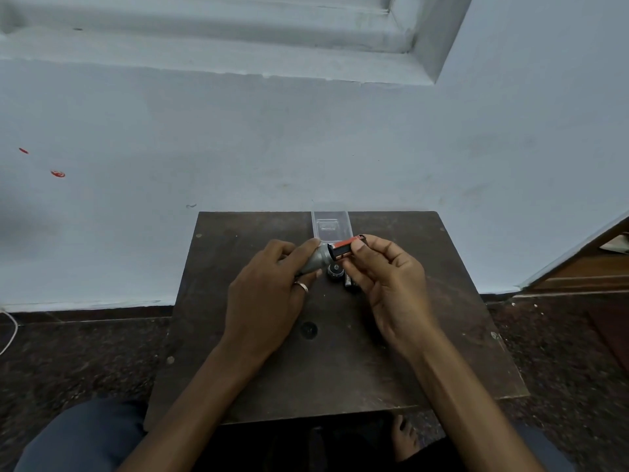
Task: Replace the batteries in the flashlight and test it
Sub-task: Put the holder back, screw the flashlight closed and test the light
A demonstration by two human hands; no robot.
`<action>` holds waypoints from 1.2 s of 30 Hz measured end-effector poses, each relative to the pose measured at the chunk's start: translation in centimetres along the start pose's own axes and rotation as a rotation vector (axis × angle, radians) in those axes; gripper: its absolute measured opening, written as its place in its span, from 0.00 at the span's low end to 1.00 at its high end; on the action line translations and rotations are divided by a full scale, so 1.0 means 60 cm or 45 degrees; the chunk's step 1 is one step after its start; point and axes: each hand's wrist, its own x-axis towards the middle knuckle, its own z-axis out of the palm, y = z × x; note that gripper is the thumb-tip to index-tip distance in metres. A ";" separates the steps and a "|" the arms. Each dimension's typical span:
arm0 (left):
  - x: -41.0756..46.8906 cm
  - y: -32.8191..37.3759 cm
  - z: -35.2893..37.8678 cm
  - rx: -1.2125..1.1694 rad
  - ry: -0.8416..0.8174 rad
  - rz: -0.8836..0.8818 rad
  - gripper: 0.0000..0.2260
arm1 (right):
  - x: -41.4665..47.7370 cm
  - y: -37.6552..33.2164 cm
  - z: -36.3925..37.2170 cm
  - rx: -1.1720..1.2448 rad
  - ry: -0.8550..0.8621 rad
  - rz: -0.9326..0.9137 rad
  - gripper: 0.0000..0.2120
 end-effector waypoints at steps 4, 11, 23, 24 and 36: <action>0.001 -0.006 0.002 0.029 -0.019 0.016 0.21 | -0.010 -0.006 0.001 -0.339 0.024 -0.227 0.12; -0.001 -0.003 0.003 -0.019 -0.015 -0.019 0.21 | -0.009 -0.004 0.003 -0.728 -0.098 -0.432 0.10; 0.004 -0.009 -0.001 -0.076 0.028 -0.170 0.16 | 0.029 0.042 -0.039 -1.994 -0.090 -0.789 0.18; 0.004 -0.009 -0.001 -0.080 0.027 -0.169 0.15 | 0.030 0.046 -0.037 -2.035 -0.095 -0.783 0.18; 0.000 -0.015 -0.003 -0.073 0.000 -0.157 0.16 | 0.029 0.030 -0.011 -1.533 -0.047 -0.760 0.11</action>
